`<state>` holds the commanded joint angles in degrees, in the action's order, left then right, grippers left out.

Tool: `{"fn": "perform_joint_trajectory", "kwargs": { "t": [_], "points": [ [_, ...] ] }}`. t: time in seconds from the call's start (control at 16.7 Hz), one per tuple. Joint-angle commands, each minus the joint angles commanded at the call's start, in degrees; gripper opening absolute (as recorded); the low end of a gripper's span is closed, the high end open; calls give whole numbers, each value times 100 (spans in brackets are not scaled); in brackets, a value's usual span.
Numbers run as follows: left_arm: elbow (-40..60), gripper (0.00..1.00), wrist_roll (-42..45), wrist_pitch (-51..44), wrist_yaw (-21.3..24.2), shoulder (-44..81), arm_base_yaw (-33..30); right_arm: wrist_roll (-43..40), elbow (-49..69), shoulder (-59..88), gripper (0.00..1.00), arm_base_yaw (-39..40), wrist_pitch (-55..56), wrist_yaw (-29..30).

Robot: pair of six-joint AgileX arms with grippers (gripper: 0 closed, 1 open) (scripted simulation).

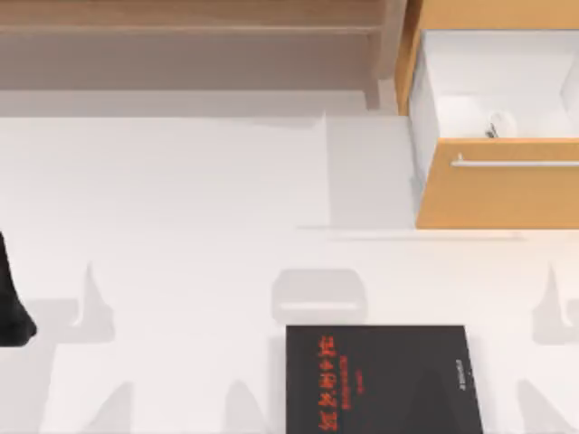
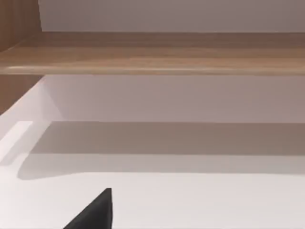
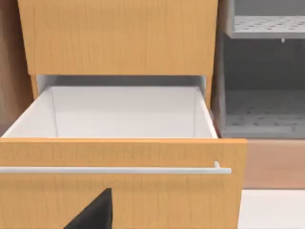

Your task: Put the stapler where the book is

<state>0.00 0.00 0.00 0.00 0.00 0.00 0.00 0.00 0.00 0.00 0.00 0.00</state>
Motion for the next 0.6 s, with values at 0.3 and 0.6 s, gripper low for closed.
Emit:
{"fn": "perform_joint_trajectory", "kwargs": {
  "t": [0.3, 0.6],
  "points": [
    [0, 100, 0, 0, 0, 0, 0, -17, 345, 352, 100, 29, -291, -3],
    [0, 100, 0, 0, 0, 0, 0, -83, 2115, 2149, 100, 142, -1498, -4]
  ]
}}
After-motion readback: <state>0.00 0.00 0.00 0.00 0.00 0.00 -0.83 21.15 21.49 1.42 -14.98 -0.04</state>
